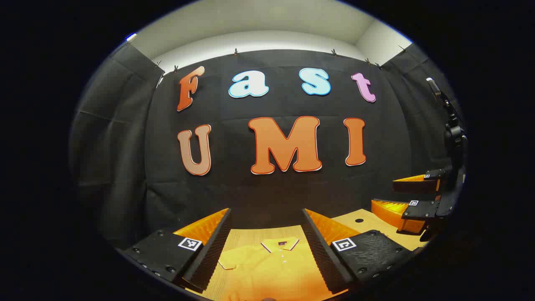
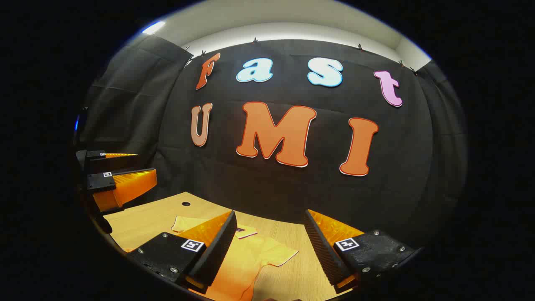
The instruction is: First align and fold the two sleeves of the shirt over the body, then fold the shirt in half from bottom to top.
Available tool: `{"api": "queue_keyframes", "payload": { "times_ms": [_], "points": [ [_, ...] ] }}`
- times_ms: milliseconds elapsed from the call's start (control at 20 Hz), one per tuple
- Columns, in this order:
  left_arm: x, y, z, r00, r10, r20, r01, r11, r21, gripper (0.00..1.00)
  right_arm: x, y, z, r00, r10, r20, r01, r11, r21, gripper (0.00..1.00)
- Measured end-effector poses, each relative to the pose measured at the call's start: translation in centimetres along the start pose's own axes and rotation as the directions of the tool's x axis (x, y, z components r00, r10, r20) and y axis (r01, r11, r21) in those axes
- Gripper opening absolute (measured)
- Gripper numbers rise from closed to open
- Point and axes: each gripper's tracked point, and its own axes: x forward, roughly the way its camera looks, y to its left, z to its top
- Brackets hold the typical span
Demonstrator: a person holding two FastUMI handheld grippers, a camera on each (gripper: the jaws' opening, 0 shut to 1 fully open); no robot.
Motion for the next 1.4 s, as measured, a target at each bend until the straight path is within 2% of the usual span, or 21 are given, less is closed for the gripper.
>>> {"api": "queue_keyframes", "payload": {
  "times_ms": [500, 900, 1050, 1150, 1400],
  "points": [
    [0.1, 0.0, 0.1, 1.000, 0.011, 0.006, -0.011, 1.000, 0.012, 0.97, 0.9, 0.8, -0.6, 1.000, 0.022, -0.012, -0.022, 1.000, -0.007, 0.98],
    [-0.7, 0.1, 0.8, 0.999, 0.032, 0.023, -0.033, 0.999, 0.024, 0.96, 2.0, -0.2, -1.8, 0.999, 0.015, -0.038, -0.015, 1.000, -0.009, 0.98],
    [-1.1, 0.6, 1.3, 0.998, 0.057, 0.037, -0.059, 0.997, 0.040, 0.96, 3.2, -1.2, -3.7, 0.995, -0.004, -0.097, 0.003, 1.000, -0.010, 0.98],
    [-1.8, 1.2, 1.9, 0.995, 0.082, 0.053, -0.085, 0.995, 0.050, 1.00, 4.3, -1.7, -5.4, 0.987, -0.002, -0.159, 0.001, 1.000, -0.003, 0.99],
    [-2.6, 2.2, 1.7, 0.989, 0.137, 0.056, -0.141, 0.988, 0.063, 0.98, 7.8, -3.5, -8.0, 0.968, -0.001, -0.250, 0.014, 0.999, 0.050, 0.98]
  ]
}}
